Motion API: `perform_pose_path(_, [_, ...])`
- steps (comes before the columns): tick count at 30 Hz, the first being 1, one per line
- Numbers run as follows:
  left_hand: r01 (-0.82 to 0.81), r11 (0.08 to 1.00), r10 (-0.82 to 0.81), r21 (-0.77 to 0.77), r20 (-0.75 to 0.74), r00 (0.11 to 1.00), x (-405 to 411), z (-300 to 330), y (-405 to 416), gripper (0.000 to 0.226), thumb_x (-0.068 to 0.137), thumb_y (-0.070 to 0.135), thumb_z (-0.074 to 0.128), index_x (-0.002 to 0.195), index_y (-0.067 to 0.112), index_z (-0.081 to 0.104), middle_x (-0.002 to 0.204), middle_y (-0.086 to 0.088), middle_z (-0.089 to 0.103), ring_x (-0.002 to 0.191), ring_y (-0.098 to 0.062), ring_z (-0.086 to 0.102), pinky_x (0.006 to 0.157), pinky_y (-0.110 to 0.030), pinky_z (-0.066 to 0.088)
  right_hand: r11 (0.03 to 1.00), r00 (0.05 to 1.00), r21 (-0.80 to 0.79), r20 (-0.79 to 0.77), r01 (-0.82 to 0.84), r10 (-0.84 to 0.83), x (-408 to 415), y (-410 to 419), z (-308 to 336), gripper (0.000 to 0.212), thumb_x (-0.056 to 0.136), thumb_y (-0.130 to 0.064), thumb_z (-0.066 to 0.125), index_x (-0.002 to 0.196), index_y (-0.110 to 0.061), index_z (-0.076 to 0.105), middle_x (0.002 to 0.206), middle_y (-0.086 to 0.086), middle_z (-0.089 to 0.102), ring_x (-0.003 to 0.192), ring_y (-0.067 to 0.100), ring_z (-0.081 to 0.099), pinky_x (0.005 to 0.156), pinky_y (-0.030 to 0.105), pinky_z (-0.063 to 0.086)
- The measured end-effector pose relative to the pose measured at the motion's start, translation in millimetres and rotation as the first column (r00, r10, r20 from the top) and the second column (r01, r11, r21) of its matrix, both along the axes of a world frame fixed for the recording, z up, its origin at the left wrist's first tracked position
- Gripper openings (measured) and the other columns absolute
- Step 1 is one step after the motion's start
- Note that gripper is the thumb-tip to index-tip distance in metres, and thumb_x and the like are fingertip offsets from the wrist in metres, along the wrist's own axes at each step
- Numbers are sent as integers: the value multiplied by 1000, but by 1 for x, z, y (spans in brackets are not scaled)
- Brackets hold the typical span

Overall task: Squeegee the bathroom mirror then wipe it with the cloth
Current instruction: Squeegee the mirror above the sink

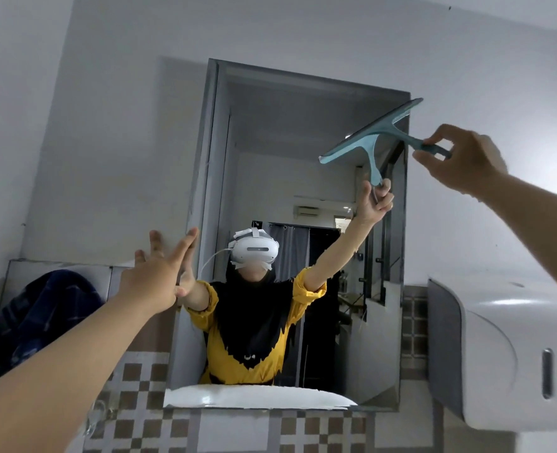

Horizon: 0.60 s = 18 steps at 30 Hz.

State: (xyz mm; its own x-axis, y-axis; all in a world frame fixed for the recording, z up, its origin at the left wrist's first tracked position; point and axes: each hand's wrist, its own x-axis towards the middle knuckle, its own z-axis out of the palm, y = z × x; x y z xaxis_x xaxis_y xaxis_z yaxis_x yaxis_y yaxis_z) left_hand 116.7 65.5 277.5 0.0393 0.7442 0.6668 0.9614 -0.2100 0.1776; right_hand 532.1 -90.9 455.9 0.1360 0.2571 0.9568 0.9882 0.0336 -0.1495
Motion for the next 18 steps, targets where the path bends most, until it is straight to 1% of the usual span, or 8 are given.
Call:
perform_pose_path(2, [-2,1000,2,-2,-1,1000,0,0,-1,101,79,29,67,145,45,-9,153,-18,-2,132,-51,22,94,-60,41,999,999,15,-17,-32,32,-8,5,-12,25,90,-47,56,101,-26,59,87,6,60,67,31,58,64,39,55])
perform_pose_path(5, [-13,1000,13,-7,-6,1000,1,-1,-3,101,80,29,66,145,41,-10,153,-18,-2,131,-50,24,94,-59,41,996,996,25,-39,-82,83,-24,15,-31,26,94,-43,49,101,-19,54,87,7,59,60,30,59,59,41,56])
perform_pose_path(7, [-20,1000,20,-6,-12,1000,1,-1,-4,101,81,29,66,146,39,-11,153,-19,-2,131,-50,25,94,-58,41,991,990,33,-53,-126,127,-34,20,-41,24,96,-40,47,102,-18,51,89,5,59,59,30,60,57,41,56])
perform_pose_path(10, [-15,1000,15,0,-15,1000,1,-1,-2,102,80,29,66,145,40,-12,153,-20,-3,130,-51,26,93,-59,42,977,971,99,-133,-188,200,-48,28,-50,19,95,-33,48,103,-16,54,89,4,59,64,30,60,59,40,56])
perform_pose_path(14, [21,1000,-21,-7,10,1000,-1,-1,1,102,80,27,66,145,42,-11,153,-20,-5,131,-52,22,95,-61,40,949,920,214,-268,-231,284,-77,39,-54,17,93,-25,51,99,-10,58,91,4,62,73,21,56,65,30,46])
perform_pose_path(15, [33,999,-33,-5,18,999,-1,-1,0,102,80,25,66,145,42,-11,153,-20,-5,130,-53,22,94,-61,41,943,901,233,-310,-239,305,-88,42,-54,17,93,-25,51,98,-10,58,90,4,61,75,22,57,67,30,48])
perform_pose_path(16, [45,999,-45,13,22,999,-1,-2,-1,105,80,23,65,143,44,-15,152,-21,-4,127,-53,26,92,-59,44,934,873,254,-356,-252,332,-99,45,-53,14,92,-25,51,95,-12,56,88,3,61,78,24,61,68,34,52])
perform_pose_path(18, [45,995,-45,90,-8,999,0,-4,-1,114,77,15,63,135,50,-29,150,-24,-2,113,-50,39,80,-50,53,905,792,308,-453,-293,410,-122,50,-53,7,90,-26,52,86,-21,49,83,2,60,77,30,67,70,47,58])
